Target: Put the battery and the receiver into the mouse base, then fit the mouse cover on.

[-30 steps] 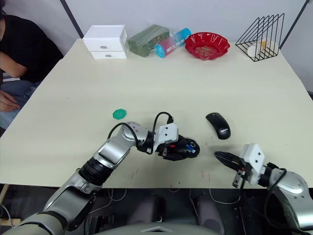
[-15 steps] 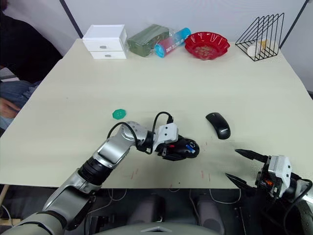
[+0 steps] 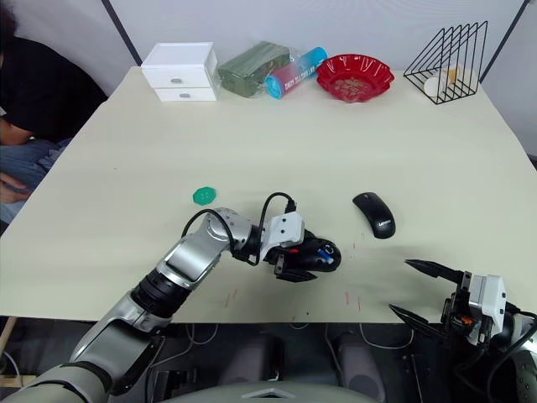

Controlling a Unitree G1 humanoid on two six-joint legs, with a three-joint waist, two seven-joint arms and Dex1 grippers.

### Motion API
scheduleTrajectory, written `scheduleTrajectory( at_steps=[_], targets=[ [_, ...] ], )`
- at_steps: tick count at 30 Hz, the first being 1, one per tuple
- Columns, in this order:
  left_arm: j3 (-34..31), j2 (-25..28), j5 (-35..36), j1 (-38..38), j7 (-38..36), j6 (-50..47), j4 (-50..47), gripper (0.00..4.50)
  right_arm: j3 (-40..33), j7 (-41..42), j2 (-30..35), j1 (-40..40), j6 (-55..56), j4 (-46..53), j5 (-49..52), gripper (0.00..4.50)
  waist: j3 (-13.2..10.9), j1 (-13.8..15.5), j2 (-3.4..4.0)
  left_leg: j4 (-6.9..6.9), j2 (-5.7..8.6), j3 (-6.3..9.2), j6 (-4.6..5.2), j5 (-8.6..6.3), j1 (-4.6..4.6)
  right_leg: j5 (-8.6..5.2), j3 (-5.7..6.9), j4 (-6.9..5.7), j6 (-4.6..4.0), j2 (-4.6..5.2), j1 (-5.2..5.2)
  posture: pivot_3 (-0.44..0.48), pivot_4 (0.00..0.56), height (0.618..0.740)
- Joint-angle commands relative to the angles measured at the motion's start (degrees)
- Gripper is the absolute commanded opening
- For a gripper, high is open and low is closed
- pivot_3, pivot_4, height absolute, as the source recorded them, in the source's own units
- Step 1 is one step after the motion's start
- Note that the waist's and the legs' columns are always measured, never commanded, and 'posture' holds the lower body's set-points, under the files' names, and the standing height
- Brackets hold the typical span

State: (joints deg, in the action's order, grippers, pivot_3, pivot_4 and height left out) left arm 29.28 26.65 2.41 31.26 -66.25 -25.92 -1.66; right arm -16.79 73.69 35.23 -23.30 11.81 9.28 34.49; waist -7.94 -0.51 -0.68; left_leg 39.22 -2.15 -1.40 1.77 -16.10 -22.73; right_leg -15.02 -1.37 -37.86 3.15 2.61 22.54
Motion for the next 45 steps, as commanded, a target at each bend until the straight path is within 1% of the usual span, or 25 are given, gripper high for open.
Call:
scheduleTrajectory(
  at_steps=[1, 5, 10, 22, 24, 26, 29, 31, 34, 36, 38, 41, 45],
  targets=[
    [-1.73, 1.54, 0.23, 0.12, -0.08, 0.86, 0.34, 4.46, -2.53, 0.32, -0.16, -0.31, 1.09, 0.94, 1.87, 4.5, -0.01, -0.04, 0.01, 0.0, 0.0, 0.0, 0.0, 0.0, 0.0, 0.0, 0.0, 0.0, 0.0, 0.0, 0.0, 0.0, 0.15, 0.74],
    [-3.05, 3.1, 1.24, -0.49, -1.04, 3.57, -0.48, 4.46, -2.6, 0.22, -0.09, -0.22, 1.0, 0.96, 2.17, 4.5, -0.05, -0.05, 0.06, 0.0, 0.0, 0.0, 0.0, 0.0, 0.0, 0.0, -0.01, -0.01, 0.0, 0.0, 0.0, 0.0, 0.15, 0.74],
    [-5.86, 3.46, 3.22, -1.4, -0.88, 4.82, -1.35, 4.46, -2.03, -0.14, -0.37, 0.2, 1.04, 0.84, 1.95, 4.5, -0.2, 0.4, 0.17, 0.0, 0.0, -0.03, 0.0, 0.0, -0.02, 0.0, -0.01, 0.01, 0.01, 0.02, 0.01, 0.0, 0.15, 0.74],
    [-14.34, 9.89, 11.78, -9.11, -5.57, 9.13, -6.2, 4.46, -1.15, -3.06, -1.4, 4.2, -1.22, 0.57, 2.2, 4.5, -0.31, 0.52, 0.27, 0.0, -0.02, -0.06, 0.0, 0.0, -0.03, 0.0, -0.03, -0.01, 0.0, 0.02, 0.06, 0.0, 0.15, 0.74],
    [-17.44, 11.18, 14.48, -11.88, -7.0, 11.06, -6.75, 4.46, -0.79, -5.98, -1.73, 5.31, -1.94, 0.73, 0.41, 4.5, -0.32, 0.48, 0.26, 0.0, -0.02, -0.07, 0.0, 0.0, -0.03, 0.0, -0.04, -0.02, 0.0, 0.03, 0.06, 0.0, 0.15, 0.74],
    [-20.35, 12.08, 17.3, -14.53, -8.27, 12.52, -7.66, 4.46, -0.26, -10.08, -1.71, 5.81, -5.23, 2.02, -0.7, 4.5, -0.34, 0.39, 0.3, 0.0, -0.04, -0.1, 0.0, 0.0, -0.02, 0.0, -0.06, -0.04, -0.01, 0.03, 0.1, 0.0, 0.15, 0.74],
    [-23.18, 13.65, 19.96, -17.74, -10.06, 14.17, -8.35, 4.46, 0.17, -15.02, -1.83, 6.67, -9.09, 3.74, -1.72, 4.5, -0.36, 0.46, 0.3, 0.0, -0.05, -0.1, -0.01, 0.0, -0.02, 0.0, -0.05, -0.06, -0.01, 0.04, 0.11, 0.0, 0.15, 0.74],
    [-25.25, 13.99, 21.47, -19.13, -9.81, 14.68, -8.79, 4.46, 0.49, -18.08, -1.39, 7.06, -10.64, 4.29, -4.35, 4.5, -0.36, 0.56, 0.3, 0.0, -0.05, -0.12, -0.01, 0.0, -0.03, 0.0, -0.05, -0.05, -0.01, 0.05, 0.11, 0.0, 0.15, 0.74],
    [-30.27, 14.96, 24.59, -22.61, -9.61, 15.33, -9.57, 4.46, 0.6, -25.74, -1.86, 8.44, -16.66, 7.67, -6.0, 4.5, -0.37, 0.85, 0.31, 0.0, -0.04, -0.17, -0.01, 0.0, -0.04, 0.0, -0.07, -0.03, 0.0, 0.06, 0.13, 0.0, 0.15, 0.74],
    [-31.14, 15.13, 24.84, -23.46, -9.73, 16.06, -9.52, 4.46, 1.07, -28.41, -1.92, 9.13, -20.11, 8.96, -5.84, 4.5, -0.37, 0.83, 0.31, -0.02, -0.06, -0.21, -0.01, 0.0, -0.04, 0.0, -0.11, -0.04, 0.0, 0.06, 0.17, 0.0, 0.15, 0.74],
    [-32.81, 15.32, 26.0, -24.2, -10.33, 16.68, -8.62, 4.46, 2.45, -33.21, -2.98, 10.62, -24.19, 11.68, -6.7, 4.5, -0.37, 0.91, 0.31, -0.02, -0.06, -0.21, -0.01, 0.0, -0.04, 0.0, -0.1, -0.05, 0.0, 0.06, 0.16, 0.0, 0.15, 0.74],
    [-34.37, 15.99, 27.03, -24.81, -11.75, 17.77, -7.41, 4.46, 4.37, -38.92, -3.75, 12.21, -28.39, 13.98, -10.05, 4.5, -0.38, 0.9, 0.3, -0.02, -0.06, -0.22, -0.01, 0.0, -0.04, 0.0, -0.1, -0.05, -0.01, 0.06, 0.17, 0.0, 0.15, 0.74],
    [-36.33, 16.39, 28.56, -23.21, -15.63, 20.86, -3.4, 4.46, 6.66, -42.74, -4.52, 14.22, -31.71, 14.5, -12.42, 4.5, -0.4, 1.2, 0.28, -0.03, -0.06, -0.27, -0.01, 0.0, -0.07, 0.0, -0.1, 0.0, -0.01, 0.06, 0.18, 0.0, 0.15, 0.74]
  ],
)
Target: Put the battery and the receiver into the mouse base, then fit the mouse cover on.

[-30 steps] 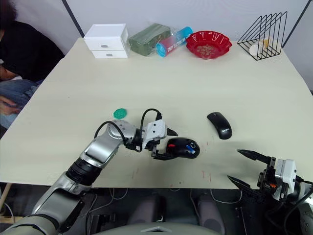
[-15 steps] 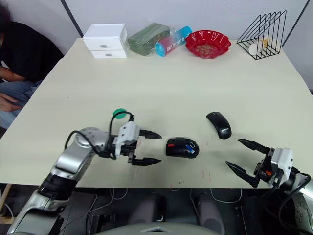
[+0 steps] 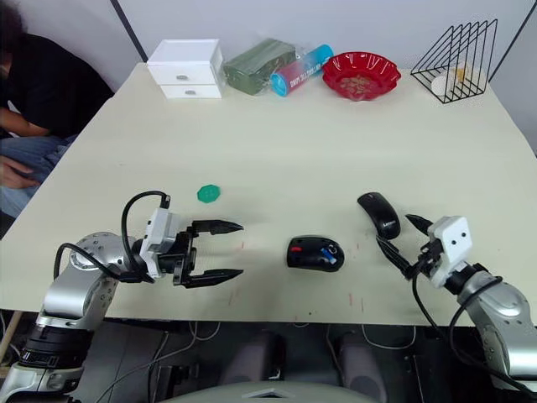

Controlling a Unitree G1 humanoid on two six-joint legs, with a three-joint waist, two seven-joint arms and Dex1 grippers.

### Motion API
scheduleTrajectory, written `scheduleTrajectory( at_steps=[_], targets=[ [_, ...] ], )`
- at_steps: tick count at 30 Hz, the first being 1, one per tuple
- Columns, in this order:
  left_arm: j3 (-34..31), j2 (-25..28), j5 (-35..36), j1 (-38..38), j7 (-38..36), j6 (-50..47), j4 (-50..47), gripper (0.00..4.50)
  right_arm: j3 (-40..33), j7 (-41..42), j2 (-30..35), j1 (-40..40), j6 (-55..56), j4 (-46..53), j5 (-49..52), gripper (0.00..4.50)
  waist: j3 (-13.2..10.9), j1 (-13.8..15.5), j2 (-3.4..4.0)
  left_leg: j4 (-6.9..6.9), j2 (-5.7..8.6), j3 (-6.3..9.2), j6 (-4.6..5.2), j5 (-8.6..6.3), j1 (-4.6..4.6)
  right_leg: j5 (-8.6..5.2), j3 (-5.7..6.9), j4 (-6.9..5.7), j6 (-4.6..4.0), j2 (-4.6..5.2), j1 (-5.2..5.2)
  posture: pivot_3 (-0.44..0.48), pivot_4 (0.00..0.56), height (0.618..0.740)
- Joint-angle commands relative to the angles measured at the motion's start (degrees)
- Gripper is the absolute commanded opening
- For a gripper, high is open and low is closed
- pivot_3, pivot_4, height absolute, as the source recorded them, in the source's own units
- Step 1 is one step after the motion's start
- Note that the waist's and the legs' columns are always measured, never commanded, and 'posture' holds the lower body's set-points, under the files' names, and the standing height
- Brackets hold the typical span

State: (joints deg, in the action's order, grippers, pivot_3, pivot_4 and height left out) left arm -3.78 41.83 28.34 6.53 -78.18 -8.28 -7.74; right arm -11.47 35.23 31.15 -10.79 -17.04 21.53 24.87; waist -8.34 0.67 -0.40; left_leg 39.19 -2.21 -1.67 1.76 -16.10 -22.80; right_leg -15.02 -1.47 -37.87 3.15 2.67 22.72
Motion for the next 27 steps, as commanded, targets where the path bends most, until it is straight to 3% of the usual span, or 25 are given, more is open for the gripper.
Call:
scheduleTrajectory(
  at_steps=[1, 9, 27],
  targets=[
    [-3.6, 1.15, 3.25, 2.06, -4.05, 3.03, 3.27, 4.46, 1.75, -4.85, -0.47, 2.04, -3.28, 2.4, -3.35, 4.5, -0.01, 0.02, -0.02, 0.0, 0.0, -0.01, 0.0, 0.0, 0.0, 0.0, 0.0, 0.0, 0.0, 0.0, 0.0, 0.0, 0.15, 0.74],
    [-3.85, 2.71, 6.18, 5.7, -12.34, 3.85, 7.12, 4.46, 4.02, -10.04, -2.74, 4.51, -7.44, 2.73, -6.63, 4.5, -0.04, -0.08, -0.07, -0.01, 0.0, -0.12, 0.0, 0.0, 0.01, 0.0, 0.0, -0.01, 0.0, -0.02, 0.02, 0.0, 0.15, 0.74],
    [-3.02, 4.17, 8.95, 6.97, -13.87, 3.12, 5.48, 4.46, 5.41, -15.55, -7.22, 9.0, -14.35, 1.46, -8.03, 4.5, -0.12, -0.5, -0.16, -0.02, -0.02, -0.06, 0.0, 0.0, -0.01, 0.0, -0.02, -0.02, 0.0, -0.02, 0.03, 0.0, 0.15, 0.74]
  ],
)
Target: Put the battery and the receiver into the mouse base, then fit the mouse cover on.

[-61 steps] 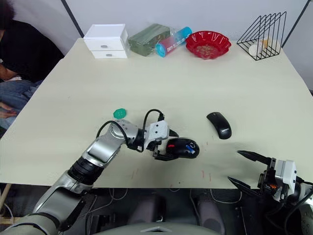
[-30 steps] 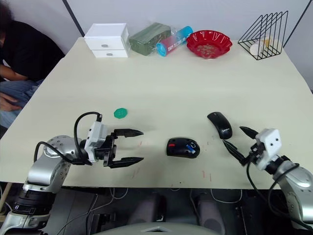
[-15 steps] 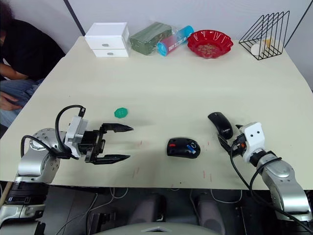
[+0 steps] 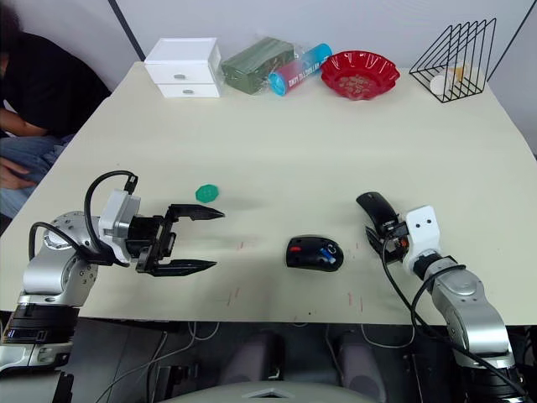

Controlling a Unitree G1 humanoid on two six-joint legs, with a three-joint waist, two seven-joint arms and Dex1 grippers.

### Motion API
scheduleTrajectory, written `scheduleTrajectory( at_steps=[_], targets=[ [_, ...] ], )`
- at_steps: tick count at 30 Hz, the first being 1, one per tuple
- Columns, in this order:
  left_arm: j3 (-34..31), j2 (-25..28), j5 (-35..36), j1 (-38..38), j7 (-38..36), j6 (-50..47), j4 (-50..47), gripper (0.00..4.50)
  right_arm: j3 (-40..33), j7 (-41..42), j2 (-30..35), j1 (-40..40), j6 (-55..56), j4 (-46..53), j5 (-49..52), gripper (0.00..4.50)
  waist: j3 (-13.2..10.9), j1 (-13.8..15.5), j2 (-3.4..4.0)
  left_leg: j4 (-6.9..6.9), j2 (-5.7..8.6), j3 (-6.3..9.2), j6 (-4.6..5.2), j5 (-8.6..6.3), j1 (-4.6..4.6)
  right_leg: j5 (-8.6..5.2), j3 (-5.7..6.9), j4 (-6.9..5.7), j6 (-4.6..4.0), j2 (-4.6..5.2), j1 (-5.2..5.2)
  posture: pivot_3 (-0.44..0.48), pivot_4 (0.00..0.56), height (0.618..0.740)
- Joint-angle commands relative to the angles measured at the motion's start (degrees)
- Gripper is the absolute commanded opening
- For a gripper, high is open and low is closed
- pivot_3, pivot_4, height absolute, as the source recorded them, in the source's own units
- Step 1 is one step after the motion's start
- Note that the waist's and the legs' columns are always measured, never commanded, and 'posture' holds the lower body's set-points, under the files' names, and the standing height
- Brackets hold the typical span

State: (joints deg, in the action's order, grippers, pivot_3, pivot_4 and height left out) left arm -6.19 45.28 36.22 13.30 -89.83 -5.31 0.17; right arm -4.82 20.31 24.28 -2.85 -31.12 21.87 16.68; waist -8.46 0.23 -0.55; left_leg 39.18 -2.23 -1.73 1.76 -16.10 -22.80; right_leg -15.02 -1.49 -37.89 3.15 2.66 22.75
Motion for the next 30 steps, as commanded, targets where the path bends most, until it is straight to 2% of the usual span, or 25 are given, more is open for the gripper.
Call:
scheduleTrajectory(
  at_steps=[1, 8, 11, 12, 14, 24, 30],
  targets=[
    [-0.64, 0.72, 1.13, 0.21, -2.11, 0.05, -2.59, 4.46, -1.52, -0.67, -0.33, 1.06, -0.45, 1.06, 0.31, 4.5, 0.0, -0.11, 0.0, 0.0, 0.0, 0.0, 0.0, 0.0, 0.0, 0.0, 0.0, 0.0, 0.0, 0.0, 0.0, 0.0, 0.15, 0.74],
    [-0.76, 0.79, 1.26, 0.45, -2.17, -0.49, -2.94, 4.46, -2.66, -1.25, -0.9, 0.53, -2.02, 1.29, 1.21, 4.5, -0.01, -0.63, -0.01, 0.0, 0.0, 0.01, 0.0, 0.0, 0.0, 0.0, 0.0, 0.0, 0.0, 0.0, 0.0, 0.0, 0.15, 0.74],
    [-0.74, 0.81, 1.29, 0.61, -2.24, -0.64, -2.92, 4.5, -2.78, -1.04, -1.01, 0.16, -2.33, 1.44, 1.43, 3.65, -0.01, -0.87, 0.0, -0.01, 0.0, 0.02, 0.0, 0.0, 0.0, 0.0, 0.0, -0.01, 0.0, 0.0, 0.0, 0.0, 0.15, 0.74],
    [-0.73, 0.81, 1.26, 0.69, -2.26, -0.64, -2.83, 4.5, -2.76, -1.02, -1.01, 0.09, -2.47, 1.52, 1.41, 3.01, -0.01, -0.88, -0.01, -0.01, 0.0, 0.02, 0.0, 0.0, 0.0, 0.0, 0.0, -0.01, 0.0, 0.0, 0.0, 0.0, 0.15, 0.74],
    [-0.66, 0.8, 1.17, 0.81, -2.28, -0.64, -2.73, 4.5, -2.78, -1.11, -1.08, -0.04, -2.79, 1.67, 1.54, 2.36, -0.02, -0.91, -0.02, -0.01, 0.0, 0.01, 0.0, 0.0, 0.0, 0.0, 0.0, -0.01, 0.01, 0.0, 0.0, 0.0, 0.15, 0.74],
    [-0.27, 0.65, 0.95, 1.12, -2.48, -0.56, -2.54, 4.5, -2.24, -0.77, -0.57, -0.62, -1.94, 2.81, 1.32, 2.33, -0.07, -0.9, -0.08, -0.01, 0.0, 0.02, 0.0, 0.0, 0.0, 0.0, 0.0, 0.0, 0.01, 0.0, 0.0, 0.0, 0.15, 0.74],
    [0.37, 1.16, 0.82, 1.29, -2.67, -0.18, -1.8, 4.5, -2.22, 7.5, 5.69, -1.76, -0.28, 6.47, 3.21, 2.33, -0.19, -0.9, -0.11, -0.01, 0.0, 0.0, 0.0, 0.0, 0.0, 0.0, -0.01, 0.0, 0.01, 0.01, 0.0, 0.0, 0.15, 0.74]
  ],
)
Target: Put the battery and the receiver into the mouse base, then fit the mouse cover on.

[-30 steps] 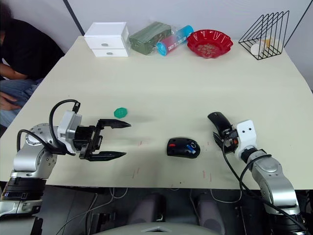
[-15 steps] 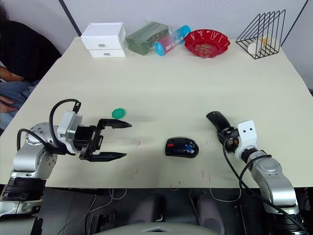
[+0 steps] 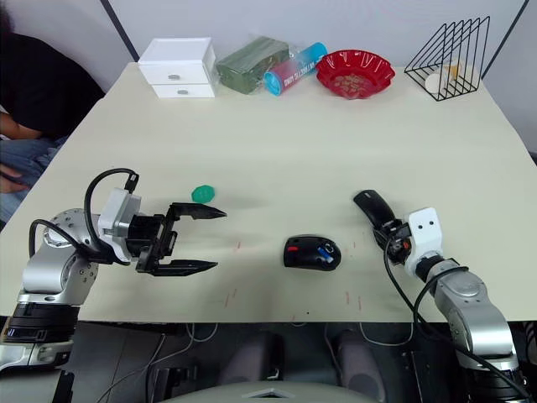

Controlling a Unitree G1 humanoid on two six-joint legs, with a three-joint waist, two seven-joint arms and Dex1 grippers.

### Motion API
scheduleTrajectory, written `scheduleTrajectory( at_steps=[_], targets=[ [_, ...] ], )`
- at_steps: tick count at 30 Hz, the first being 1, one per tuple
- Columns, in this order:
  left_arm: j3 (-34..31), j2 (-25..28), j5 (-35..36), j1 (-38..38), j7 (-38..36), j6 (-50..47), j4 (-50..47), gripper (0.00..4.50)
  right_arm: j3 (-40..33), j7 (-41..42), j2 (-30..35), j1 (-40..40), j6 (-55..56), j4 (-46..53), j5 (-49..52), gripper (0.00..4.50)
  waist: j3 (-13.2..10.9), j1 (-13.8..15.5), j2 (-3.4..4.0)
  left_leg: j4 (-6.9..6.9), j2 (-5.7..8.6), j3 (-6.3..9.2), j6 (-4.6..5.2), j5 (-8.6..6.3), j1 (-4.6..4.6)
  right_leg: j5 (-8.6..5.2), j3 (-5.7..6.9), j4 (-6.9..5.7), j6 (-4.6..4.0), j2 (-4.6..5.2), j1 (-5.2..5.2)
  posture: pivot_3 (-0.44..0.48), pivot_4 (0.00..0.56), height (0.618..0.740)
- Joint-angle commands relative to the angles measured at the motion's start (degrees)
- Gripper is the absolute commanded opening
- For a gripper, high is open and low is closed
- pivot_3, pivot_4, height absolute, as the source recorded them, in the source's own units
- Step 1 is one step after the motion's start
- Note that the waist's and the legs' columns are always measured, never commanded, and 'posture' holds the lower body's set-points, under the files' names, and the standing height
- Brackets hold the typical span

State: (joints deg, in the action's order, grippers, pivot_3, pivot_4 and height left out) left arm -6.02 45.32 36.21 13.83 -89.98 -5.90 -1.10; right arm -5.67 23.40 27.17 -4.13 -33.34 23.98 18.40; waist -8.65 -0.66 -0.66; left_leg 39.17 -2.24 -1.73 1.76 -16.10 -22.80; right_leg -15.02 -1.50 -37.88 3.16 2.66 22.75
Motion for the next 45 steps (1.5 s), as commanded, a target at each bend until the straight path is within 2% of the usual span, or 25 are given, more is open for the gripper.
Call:
scheduleTrajectory(
  at_steps=[1, 8, 12, 15, 27, 45],
  targets=[
    [0.33, 1.27, 0.87, 0.79, -2.52, 0.51, -0.38, 4.5, -1.68, 6.41, 4.05, -0.75, 2.24, 5.22, 2.42, 2.33, -0.03, 0.01, -0.01, 0.0, 0.0, 0.0, 0.0, 0.0, 0.0, 0.0, 0.0, 0.0, 0.0, 0.0, 0.0, 0.0, 0.15, 0.74],
    [1.3, 2.16, 1.28, 1.09, -2.52, 1.15, 0.26, 4.5, -1.72, 16.17, 12.27, -1.71, 1.35, 9.4, 6.19, 2.33, -0.11, 0.03, -0.12, 0.0, 0.0, 0.03, 0.0, 0.0, 0.0, 0.0, 0.02, 0.01, 0.0, 0.0, -0.01, 0.0, 0.15, 0.74],
    [2.24, 2.81, 1.44, 1.24, -2.52, 1.88, 0.83, 4.5, 2.24, 23.48, 19.96, 1.65, 0.6, 12.11, 6.1, 2.33, -0.25, 0.0, -0.12, 0.0, 0.0, -0.01, 0.0, 0.0, -0.01, 0.0, -0.01, 0.02, 0.01, 0.02, 0.0, 0.0, 0.15, 0.74],
    [2.9, 3.17, 1.29, 1.04, -2.52, 2.56, 1.13, 4.5, 5.44, 25.33, 22.15, 5.29, -0.88, 13.02, 6.28, 2.33, -0.32, -0.11, -0.2, 0.01, -0.03, 0.03, 0.0, 0.0, 0.02, 0.0, 0.02, 0.01, 0.0, -0.01, 0.0, 0.0, 0.15, 0.74],
    [4.15, 4.04, 1.73, 1.24, -2.52, 3.88, 2.28, 4.5, 16.93, 29.12, 25.37, 17.77, -5.87, 12.45, 2.69, 2.33, -0.51, 0.06, -0.27, 0.0, -0.01, 0.11, 0.0, 0.0, -0.08, 0.0, 0.12, 0.05, 0.0, 0.05, 0.02, 0.0, 0.15, 0.74],
    [4.69, 3.86, 1.54, 0.91, -2.52, 4.6, 2.5, 4.5, 26.72, 32.21, 24.35, 27.44, -9.22, 8.42, -2.77, 2.33, -0.56, 0.03, -0.27, 0.01, -0.01, 0.15, 0.0, 0.0, -0.1, 0.0, 0.17, 0.02, 0.0, 0.06, 0.03, 0.0, 0.15, 0.74]
  ],
)
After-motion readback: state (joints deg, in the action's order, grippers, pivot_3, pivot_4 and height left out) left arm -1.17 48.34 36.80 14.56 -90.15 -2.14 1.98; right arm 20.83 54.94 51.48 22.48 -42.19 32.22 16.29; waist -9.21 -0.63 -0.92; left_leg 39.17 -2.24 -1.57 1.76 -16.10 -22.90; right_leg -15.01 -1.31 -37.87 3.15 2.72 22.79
